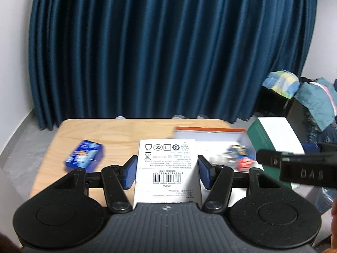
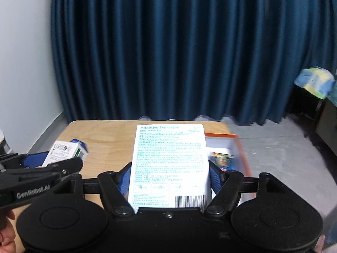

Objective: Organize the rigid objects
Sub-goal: 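Carry the leaflet card and bandage box over the tray with both tools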

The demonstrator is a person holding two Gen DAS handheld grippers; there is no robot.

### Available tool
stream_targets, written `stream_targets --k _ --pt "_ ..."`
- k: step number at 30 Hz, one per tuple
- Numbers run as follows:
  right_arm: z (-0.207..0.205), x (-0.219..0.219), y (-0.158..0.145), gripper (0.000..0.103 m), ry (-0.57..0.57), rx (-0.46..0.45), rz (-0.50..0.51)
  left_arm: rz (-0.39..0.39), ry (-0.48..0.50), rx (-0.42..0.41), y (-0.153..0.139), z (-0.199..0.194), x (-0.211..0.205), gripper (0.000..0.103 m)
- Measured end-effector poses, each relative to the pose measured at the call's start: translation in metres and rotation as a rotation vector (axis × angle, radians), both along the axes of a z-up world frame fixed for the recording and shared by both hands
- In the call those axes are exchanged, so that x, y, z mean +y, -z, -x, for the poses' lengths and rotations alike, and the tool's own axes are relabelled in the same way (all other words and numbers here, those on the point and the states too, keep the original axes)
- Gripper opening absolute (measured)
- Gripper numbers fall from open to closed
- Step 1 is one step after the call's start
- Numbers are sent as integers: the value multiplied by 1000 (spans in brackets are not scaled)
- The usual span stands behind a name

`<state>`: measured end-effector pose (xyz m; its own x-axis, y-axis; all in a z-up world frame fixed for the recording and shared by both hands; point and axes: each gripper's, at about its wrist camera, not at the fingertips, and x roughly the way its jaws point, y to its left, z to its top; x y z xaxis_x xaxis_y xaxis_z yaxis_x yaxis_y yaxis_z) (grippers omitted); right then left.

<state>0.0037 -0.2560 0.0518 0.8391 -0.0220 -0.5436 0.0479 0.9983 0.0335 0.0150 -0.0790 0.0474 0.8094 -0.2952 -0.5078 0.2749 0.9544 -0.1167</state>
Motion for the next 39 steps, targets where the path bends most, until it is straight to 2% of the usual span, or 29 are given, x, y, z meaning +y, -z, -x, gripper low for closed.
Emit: stream_targets --k 3,9,14,24,39 --pt "26 -21 -1 83 36 -20 3 -17 12 -3 -4 15 -23 60" --pt "60 -55 2 83 75 -29 -55 -10 22 7 -4 35 -53 60" --pt "80 -65 5 83 82 -46 -76 -38 35 12 1 35 -64 60" --pt "87 -79 8 83 83 -52 -113 -64 54 2 2 43 -75 60" --pt "80 -76 11 83 79 -36 -92 -57 54 22 8 44 -76 60"
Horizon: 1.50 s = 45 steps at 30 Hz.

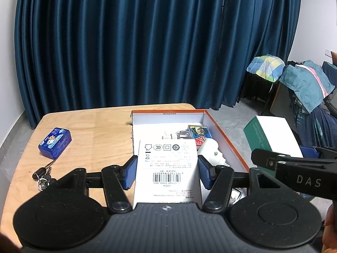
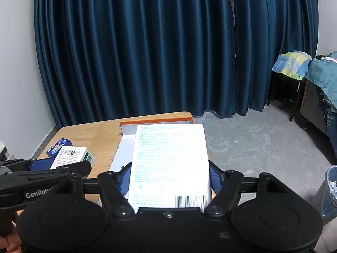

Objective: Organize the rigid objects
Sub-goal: 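Carry the leaflet card and bandage box over the tray with both tools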

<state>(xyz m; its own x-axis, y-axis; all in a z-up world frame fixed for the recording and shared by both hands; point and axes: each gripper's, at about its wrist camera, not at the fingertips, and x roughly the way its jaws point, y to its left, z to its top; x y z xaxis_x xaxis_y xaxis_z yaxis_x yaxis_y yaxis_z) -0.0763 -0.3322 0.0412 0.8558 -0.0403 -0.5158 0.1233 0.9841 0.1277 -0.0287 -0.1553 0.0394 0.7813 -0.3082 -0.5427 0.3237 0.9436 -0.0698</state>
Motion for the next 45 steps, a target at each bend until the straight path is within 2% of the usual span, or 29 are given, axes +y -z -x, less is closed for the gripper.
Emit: stream_targets --k 45 --pt "-9 2 0 83 -30 31 36 20 19 16 2 -5 3 60"
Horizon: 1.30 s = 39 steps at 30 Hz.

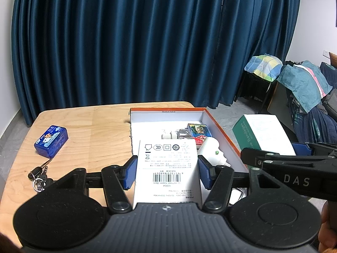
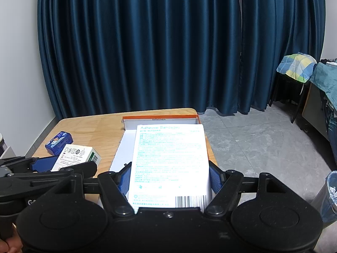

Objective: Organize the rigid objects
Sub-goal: 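Carry the leaflet card and bandage box over the tray with both tools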

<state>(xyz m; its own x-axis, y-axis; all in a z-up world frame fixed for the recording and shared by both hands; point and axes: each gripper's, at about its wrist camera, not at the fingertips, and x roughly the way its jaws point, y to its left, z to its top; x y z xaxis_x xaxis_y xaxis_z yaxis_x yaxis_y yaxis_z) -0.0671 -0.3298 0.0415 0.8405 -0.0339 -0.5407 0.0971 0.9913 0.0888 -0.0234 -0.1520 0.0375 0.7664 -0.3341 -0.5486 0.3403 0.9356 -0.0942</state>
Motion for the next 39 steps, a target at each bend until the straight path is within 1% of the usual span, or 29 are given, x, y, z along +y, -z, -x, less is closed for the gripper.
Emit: stream_targets --k 39 --pt "-6 0 1 83 -10 13 5 2 11 8 3 -8 -1 60"
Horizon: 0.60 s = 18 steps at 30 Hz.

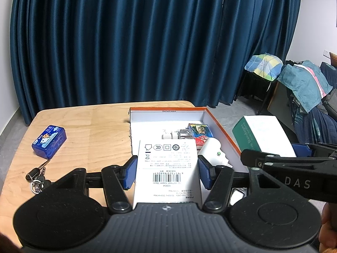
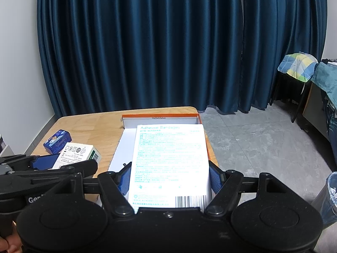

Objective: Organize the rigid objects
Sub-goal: 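Carry the leaflet card and bandage box over the tray with both tools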

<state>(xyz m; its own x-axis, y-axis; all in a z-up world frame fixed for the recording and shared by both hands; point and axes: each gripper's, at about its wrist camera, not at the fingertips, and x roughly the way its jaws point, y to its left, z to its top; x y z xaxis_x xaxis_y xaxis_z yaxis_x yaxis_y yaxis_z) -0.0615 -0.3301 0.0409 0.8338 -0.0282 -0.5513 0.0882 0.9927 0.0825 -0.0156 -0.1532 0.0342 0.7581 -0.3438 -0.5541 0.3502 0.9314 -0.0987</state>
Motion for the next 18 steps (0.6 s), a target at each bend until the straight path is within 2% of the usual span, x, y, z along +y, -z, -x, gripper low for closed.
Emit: stream_targets --k 18 --pt "-9 -3 4 83 9 10 -5 -12 13 4 5 -8 -6 60"
